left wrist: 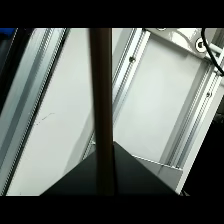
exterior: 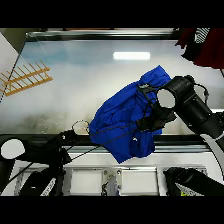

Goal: Fold the clothes and pants, and hang the long-sleeved shirts on hangers.

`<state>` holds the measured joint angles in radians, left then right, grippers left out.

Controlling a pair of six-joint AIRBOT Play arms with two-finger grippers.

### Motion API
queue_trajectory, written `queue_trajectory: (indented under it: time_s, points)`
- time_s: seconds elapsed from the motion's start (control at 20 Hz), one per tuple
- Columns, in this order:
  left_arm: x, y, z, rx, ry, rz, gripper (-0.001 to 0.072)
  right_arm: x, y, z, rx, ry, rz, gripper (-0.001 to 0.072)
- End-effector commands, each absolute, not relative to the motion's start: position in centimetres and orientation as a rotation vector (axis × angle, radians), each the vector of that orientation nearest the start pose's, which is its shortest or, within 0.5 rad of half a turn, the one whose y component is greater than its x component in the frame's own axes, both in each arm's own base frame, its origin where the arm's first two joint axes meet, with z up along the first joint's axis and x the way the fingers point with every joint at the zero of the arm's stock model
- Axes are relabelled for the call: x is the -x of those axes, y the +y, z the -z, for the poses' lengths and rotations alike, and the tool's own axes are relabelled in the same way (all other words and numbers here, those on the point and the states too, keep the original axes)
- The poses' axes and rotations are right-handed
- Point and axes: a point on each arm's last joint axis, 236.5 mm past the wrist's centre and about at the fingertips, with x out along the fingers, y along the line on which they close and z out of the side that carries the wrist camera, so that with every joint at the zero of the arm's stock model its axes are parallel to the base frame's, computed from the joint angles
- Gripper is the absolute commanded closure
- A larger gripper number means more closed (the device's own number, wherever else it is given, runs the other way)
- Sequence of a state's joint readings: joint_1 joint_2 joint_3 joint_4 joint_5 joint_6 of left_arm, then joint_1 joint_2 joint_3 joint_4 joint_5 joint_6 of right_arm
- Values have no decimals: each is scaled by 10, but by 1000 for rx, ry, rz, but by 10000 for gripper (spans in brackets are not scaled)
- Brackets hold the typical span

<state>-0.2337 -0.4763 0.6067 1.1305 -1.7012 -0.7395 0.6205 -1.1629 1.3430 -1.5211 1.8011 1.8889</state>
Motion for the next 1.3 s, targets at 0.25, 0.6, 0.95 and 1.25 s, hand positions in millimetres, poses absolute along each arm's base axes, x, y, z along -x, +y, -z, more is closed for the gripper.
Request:
queue_trajectory:
  time_s: [0.25, 0.6, 0.95, 1.25]
  points:
    - [-75, -129, -24, -454, 1269, 1203, 700, -218, 168, -86, 225, 1596, -273, 703]
    - [-82, -149, -11, -505, 1276, 1265, 699, -219, 166, -86, 227, 1594, -265, 703]
    - [-111, -164, -8, -481, 1316, 1248, 700, -215, 162, -86, 234, 1614, -255, 703]
    - [-126, -151, -16, -569, 1313, 1203, 699, -215, 157, -86, 248, 1616, -237, 703]
